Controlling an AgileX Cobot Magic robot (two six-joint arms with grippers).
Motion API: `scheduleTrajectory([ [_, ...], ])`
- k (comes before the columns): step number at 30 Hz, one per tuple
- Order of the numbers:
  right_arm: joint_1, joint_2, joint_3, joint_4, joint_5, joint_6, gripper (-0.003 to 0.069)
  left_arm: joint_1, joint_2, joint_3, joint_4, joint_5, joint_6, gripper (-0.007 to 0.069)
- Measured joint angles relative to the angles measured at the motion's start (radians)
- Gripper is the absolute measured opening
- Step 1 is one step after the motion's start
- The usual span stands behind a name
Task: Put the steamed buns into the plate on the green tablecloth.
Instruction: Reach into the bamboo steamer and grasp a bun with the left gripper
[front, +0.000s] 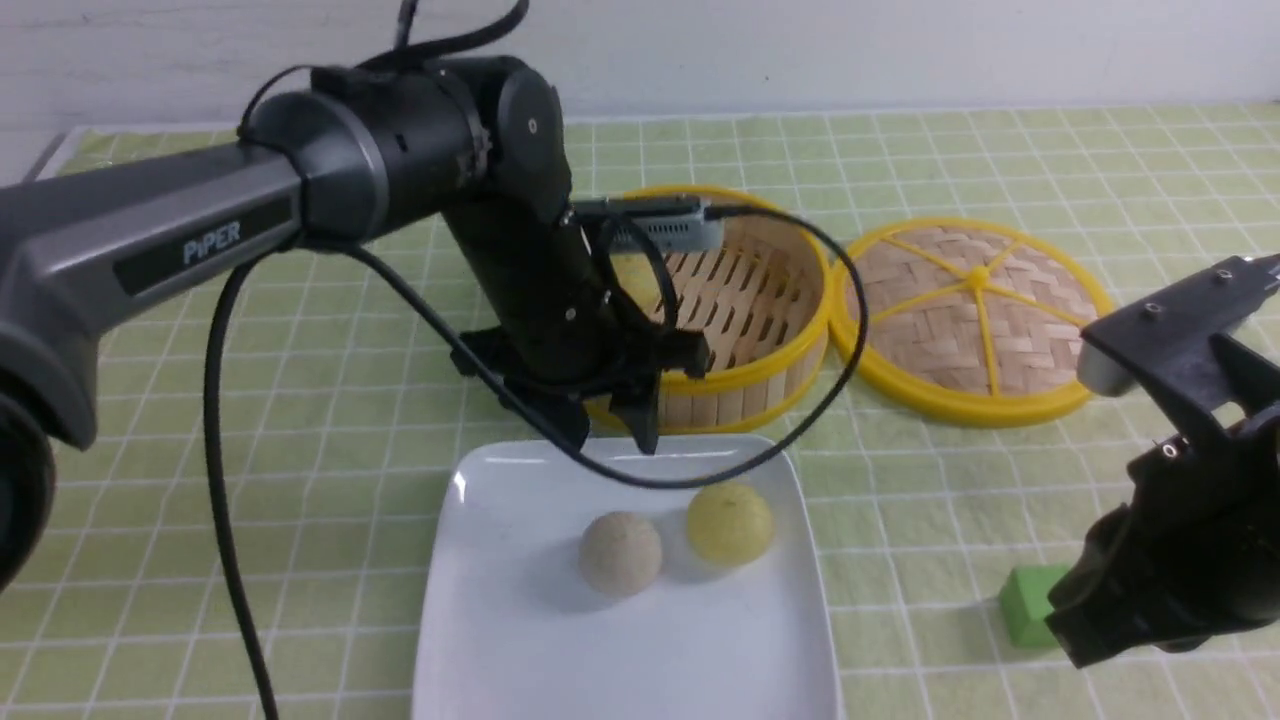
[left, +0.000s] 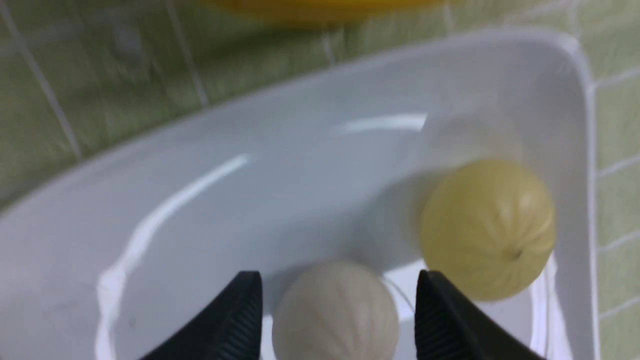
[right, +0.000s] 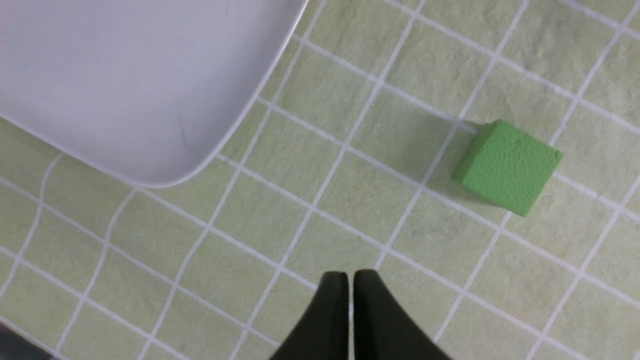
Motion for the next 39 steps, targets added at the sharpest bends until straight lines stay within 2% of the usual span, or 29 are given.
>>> scheduleTrajectory([
  [4,0.0,0.0,0.0,0.001,-0.016,0.0,0.0041,0.002,0.01,-0.137,0.09,-0.026,-0.09,0.0376],
  [5,0.0,0.0,0.0,0.001,-0.026,0.0,0.0044,0.003,0.035,-0.231,0.142,-0.006,-0.126,0.0307],
  [7,0.0,0.0,0.0,0.001,-0.032,0.0,0.0046,0.007,0.058,-0.292,0.162,0.028,-0.13,0.0233],
  [8,0.0,0.0,0.0,0.001,-0.04,0.0,0.0047,0.013,0.105,-0.399,0.175,0.102,-0.127,0.0132],
  [10,0.0,0.0,0.0,0.001,-0.049,0.0,0.005,0.022,0.181,-0.552,0.178,0.164,-0.113,0.0029],
  [13,0.0,0.0,0.0,0.001,-0.052,0.0,0.0055,0.032,0.266,-0.7,0.176,0.179,-0.108,0.0003],
  [17,0.0,0.001,0.0,0.001,-0.052,0.0,0.0059,0.051,0.378,-0.84,0.129,0.182,-0.106,0.0005],
  [21,0.0,0.001,0.0,0.001,-0.053,0.0,0.0064,0.062,0.439,-0.857,0.112,0.182,-0.113,0.0057],
  [24,0.0,0.001,0.0,0.001,-0.053,0.0,0.0068,0.063,0.473,-0.857,0.158,0.182,-0.142,0.0165],
  [25,0.0,0.001,0.0,0.001,-0.053,0.0,0.0068,0.063,0.476,-0.857,0.158,0.182,-0.144,0.0173],
  [28,0.0,0.001,0.0,0.001,-0.058,0.0,0.0073,0.063,0.485,-0.857,0.216,0.167,-0.163,0.031],
  [29,0.0,0.001,0.0,0.001,-0.059,0.0,0.0074,0.063,0.486,-0.857,0.22,0.164,-0.164,0.0316],
  [30,0.0,0.001,0.0,0.001,-0.062,0.0,0.0076,0.063,0.486,-0.858,0.229,0.151,-0.167,0.0358],
  [34,0.0,0.001,0.0,0.001,-0.07,0.0,0.008,0.063,0.487,-0.861,0.233,0.136,-0.169,0.0399],
  [39,0.0,0.001,0.0,0.001,-0.076,0.0,0.0081,0.063,0.528,-0.864,0.207,0.099,-0.193,0.0368],
])
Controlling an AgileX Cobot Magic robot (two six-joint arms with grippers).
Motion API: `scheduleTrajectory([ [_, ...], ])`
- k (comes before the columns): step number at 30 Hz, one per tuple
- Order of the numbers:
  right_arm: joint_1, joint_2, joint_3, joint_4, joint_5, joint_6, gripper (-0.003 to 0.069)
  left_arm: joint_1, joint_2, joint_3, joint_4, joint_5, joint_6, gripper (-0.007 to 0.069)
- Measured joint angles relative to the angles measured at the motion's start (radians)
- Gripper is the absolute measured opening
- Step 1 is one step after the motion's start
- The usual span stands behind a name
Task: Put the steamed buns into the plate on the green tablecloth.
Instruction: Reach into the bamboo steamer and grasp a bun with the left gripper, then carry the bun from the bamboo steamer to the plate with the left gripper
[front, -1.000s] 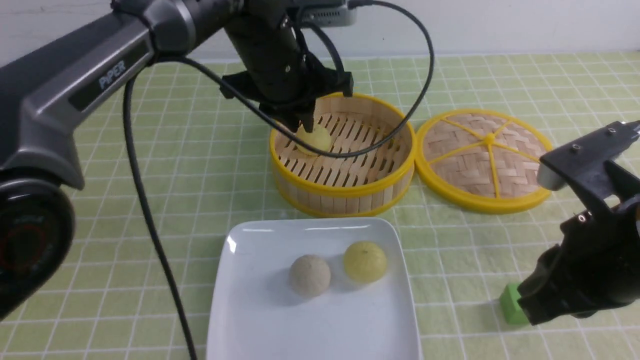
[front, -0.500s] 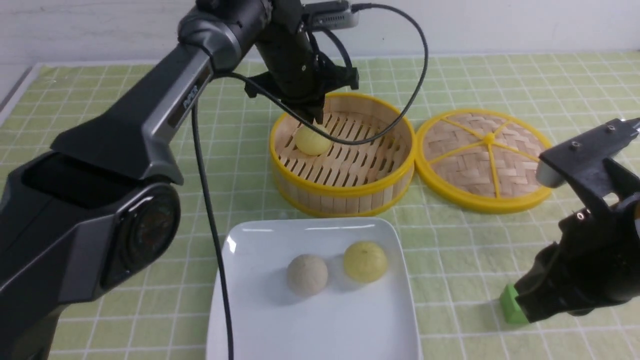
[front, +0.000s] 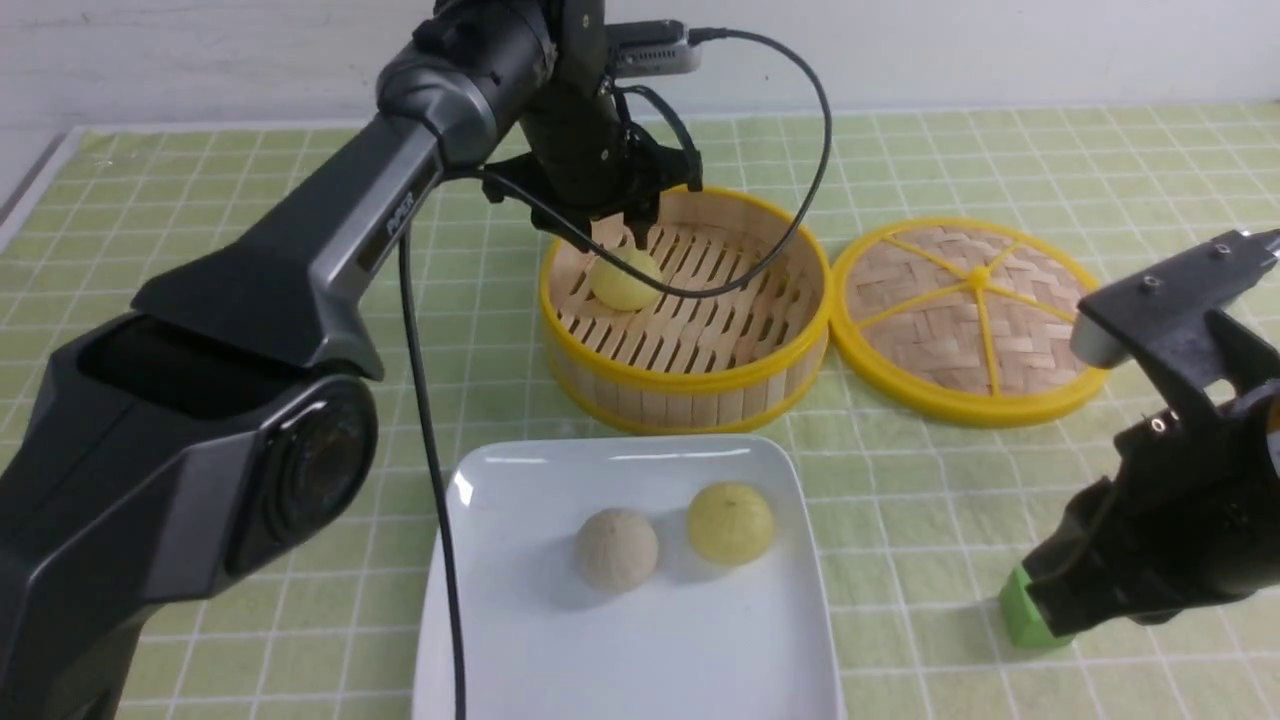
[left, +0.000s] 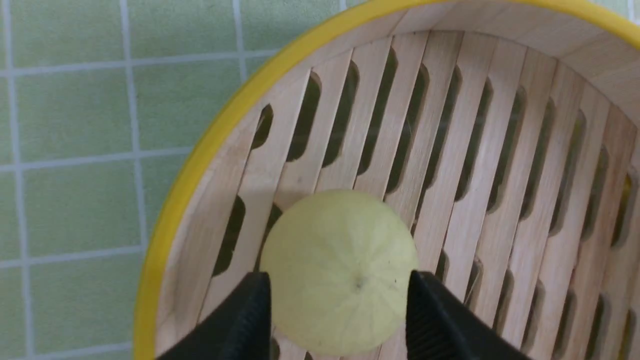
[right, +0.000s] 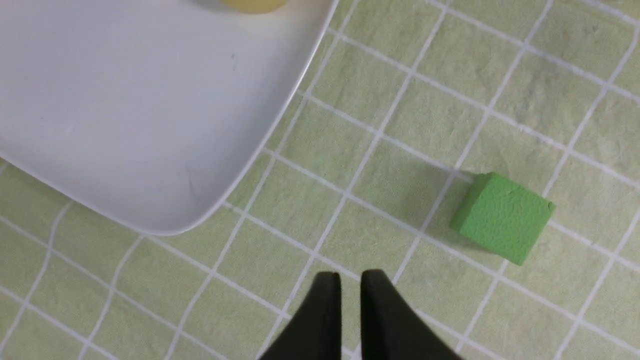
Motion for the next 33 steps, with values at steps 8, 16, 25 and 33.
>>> scheduleTrajectory([
  [8,0.0,0.0,0.0,-0.001,-0.009,0.0,0.0081,0.0,0.038,-0.002,-0.012,0.009,-0.024,0.0078],
  [16,0.0,0.0,0.0,-0.017,-0.016,0.0,0.0081,0.0,-0.107,-0.092,-0.033,0.083,-0.02,0.0021],
  [25,0.0,0.0,0.0,-0.03,-0.007,0.0,0.0082,-0.051,-0.702,0.453,-0.166,0.083,0.141,0.0021],
  [33,0.0,0.001,0.0,-0.03,-0.005,0.0,0.0083,-0.268,-0.951,1.284,-0.163,-0.082,0.043,0.0027],
])
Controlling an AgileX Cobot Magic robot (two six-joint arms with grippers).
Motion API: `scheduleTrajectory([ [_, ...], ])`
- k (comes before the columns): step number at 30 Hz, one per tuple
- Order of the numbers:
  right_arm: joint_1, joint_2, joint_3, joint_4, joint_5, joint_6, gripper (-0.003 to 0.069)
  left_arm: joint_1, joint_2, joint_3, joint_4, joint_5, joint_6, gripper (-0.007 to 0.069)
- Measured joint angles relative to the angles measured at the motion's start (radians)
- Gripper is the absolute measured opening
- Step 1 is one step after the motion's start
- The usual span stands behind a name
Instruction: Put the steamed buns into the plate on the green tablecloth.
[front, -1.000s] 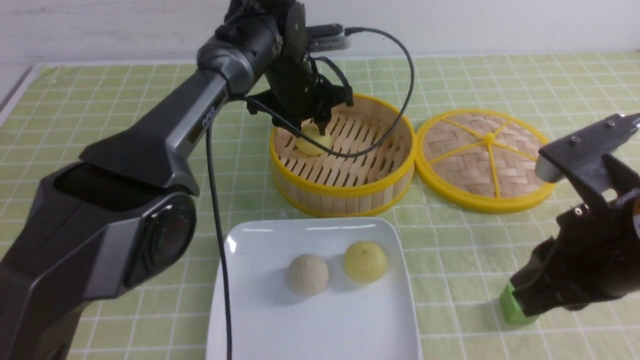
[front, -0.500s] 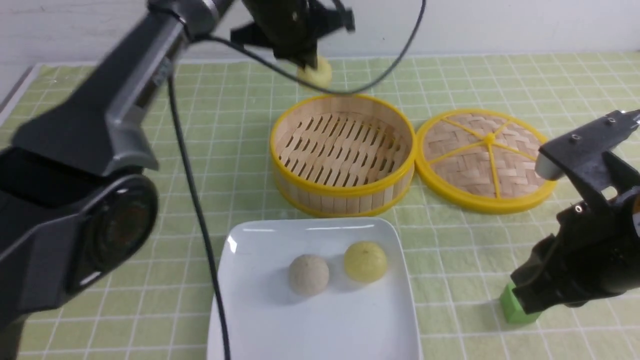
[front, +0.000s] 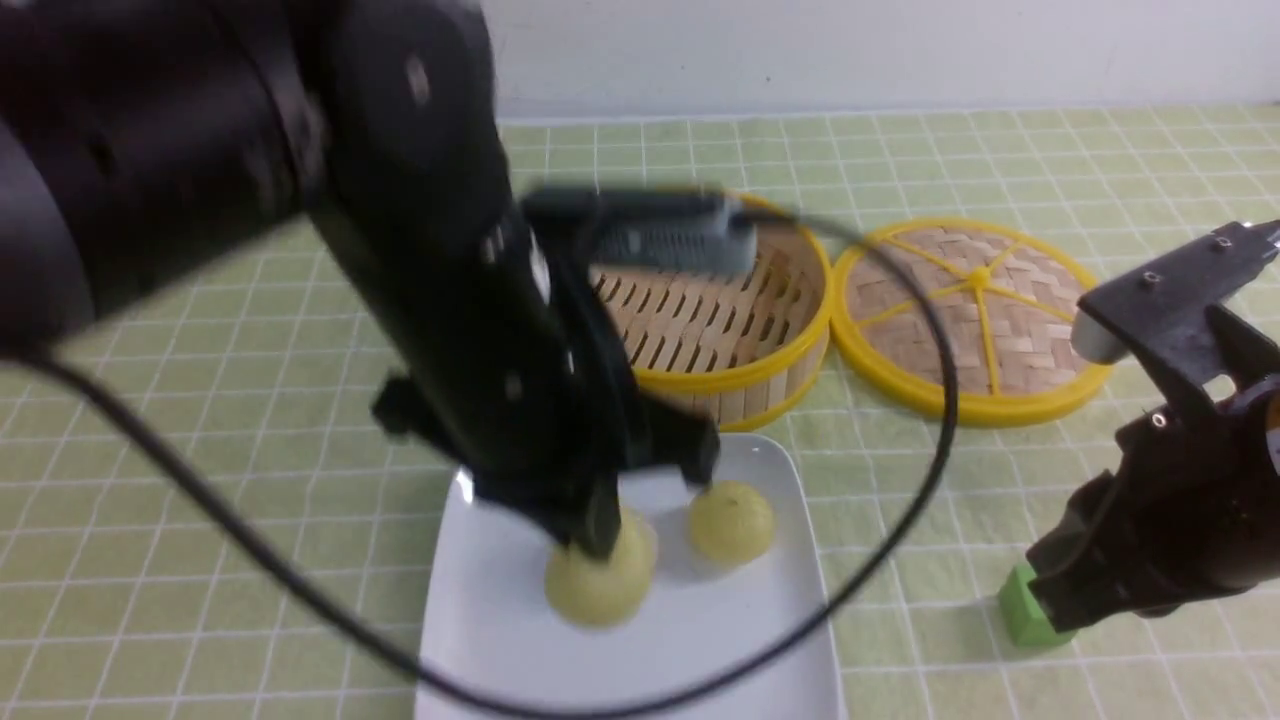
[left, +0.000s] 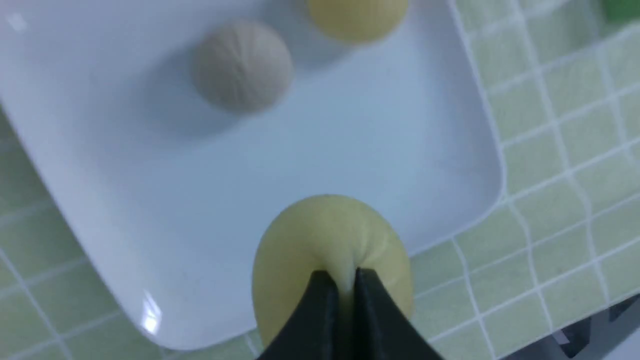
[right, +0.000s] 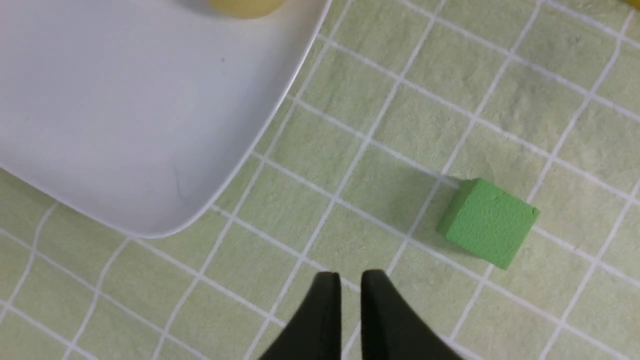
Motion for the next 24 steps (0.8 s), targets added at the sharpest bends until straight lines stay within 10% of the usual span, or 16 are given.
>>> scheduleTrajectory([
  [8,0.0,-0.015,0.0,0.007,0.026,0.001,0.0089,-0.02,0.06,0.236,0.069,-0.25,-0.172,0.0087],
  [14,0.0,-0.249,0.006,0.025,0.213,0.001,0.0043,-0.02,0.117,0.242,0.082,-0.392,-0.201,0.0281],
  [21,0.0,-0.648,0.02,0.002,0.277,0.001,-0.0015,-0.02,0.091,0.198,0.102,-0.33,-0.202,0.0437],
  [24,0.0,-0.911,0.152,-0.003,0.069,0.001,-0.0015,-0.02,0.072,0.136,0.138,-0.255,-0.202,0.0465],
])
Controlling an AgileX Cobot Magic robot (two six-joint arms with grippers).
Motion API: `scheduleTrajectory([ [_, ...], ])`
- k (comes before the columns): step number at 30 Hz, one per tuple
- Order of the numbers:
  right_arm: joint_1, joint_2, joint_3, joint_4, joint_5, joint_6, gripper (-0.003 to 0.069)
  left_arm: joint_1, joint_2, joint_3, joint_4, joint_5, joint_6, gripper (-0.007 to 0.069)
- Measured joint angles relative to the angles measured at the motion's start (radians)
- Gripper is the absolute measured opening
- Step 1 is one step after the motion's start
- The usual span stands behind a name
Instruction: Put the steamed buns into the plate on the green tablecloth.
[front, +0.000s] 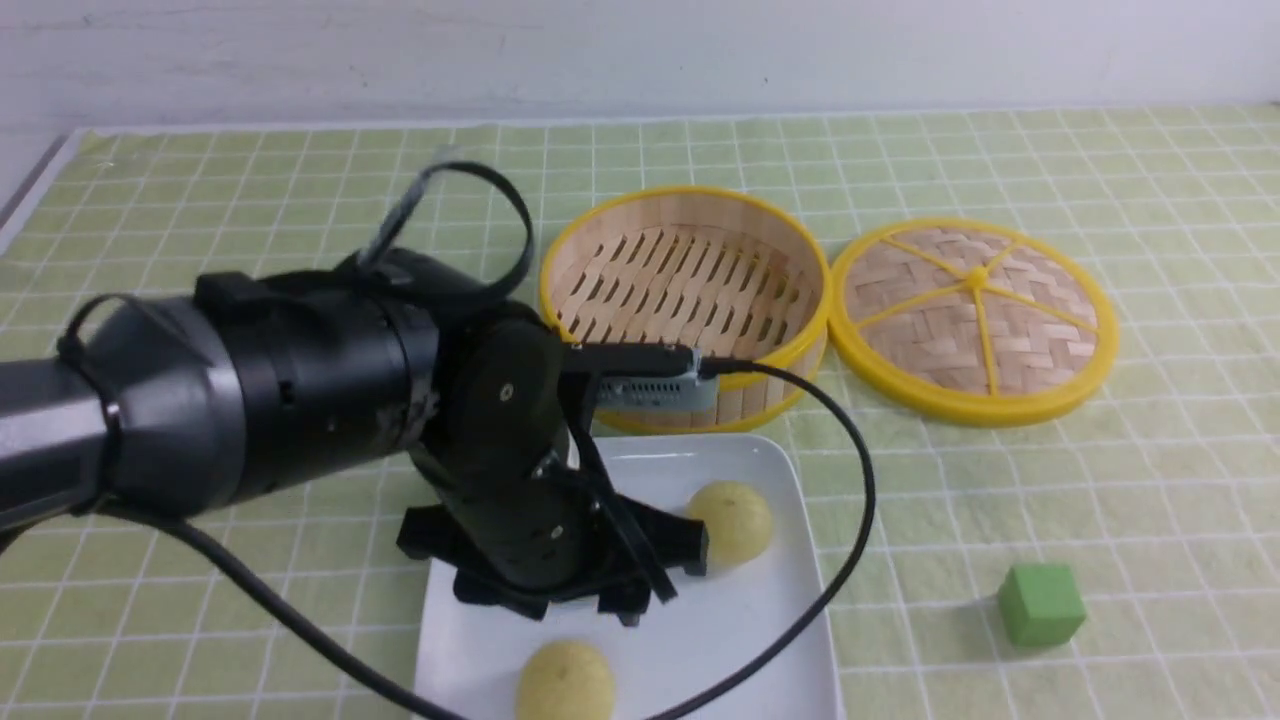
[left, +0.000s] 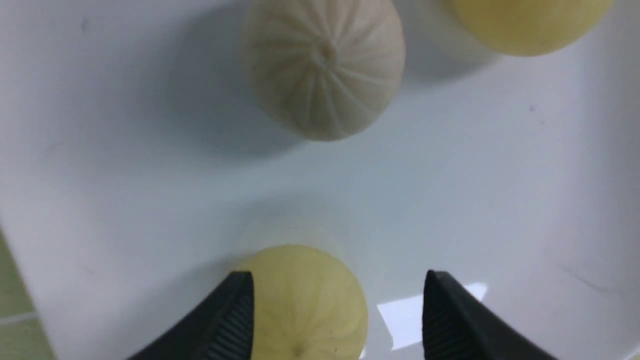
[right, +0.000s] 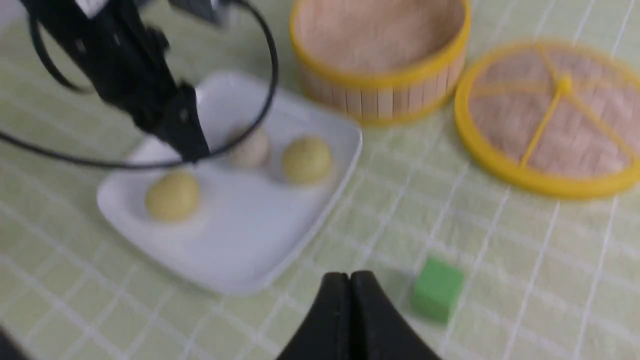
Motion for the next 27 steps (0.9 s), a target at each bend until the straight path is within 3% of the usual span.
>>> scheduleTrajectory([
  [1,0.0,-0.014,0.012,0.0,0.0,0.0,-0.0015,0.0,0.0,-0.003,0.003,0.003,0.0,0.0466],
  [2,0.0,-0.146,0.146,0.002,-0.186,0.0,-0.0015,0.0,-0.002,-0.019,0.024,0.024,0.0,0.0467],
  [4,0.0,-0.226,0.262,0.002,-0.364,0.0,-0.0015,0.0,-0.002,-0.024,0.038,0.031,0.0,0.0463],
  [9,0.0,-0.277,0.444,0.026,-0.566,0.003,-0.0015,0.0,-0.002,-0.024,0.042,0.041,0.0,0.0417],
  [13,0.0,-0.278,0.454,0.072,-0.546,0.003,-0.0015,0.0,-0.002,-0.024,0.044,0.042,0.0,0.034],
  [14,0.0,-0.278,0.454,0.085,-0.507,0.003,-0.0015,0.0,-0.002,-0.024,0.044,0.042,0.0,0.0286],
  [19,0.0,-0.278,0.454,0.087,-0.47,0.003,-0.0013,0.0,-0.002,-0.024,0.048,0.038,0.0,0.0167],
  [27,0.0,-0.278,0.454,0.085,-0.446,0.003,-0.0008,0.0,-0.002,-0.024,0.053,0.037,0.0,0.0128],
])
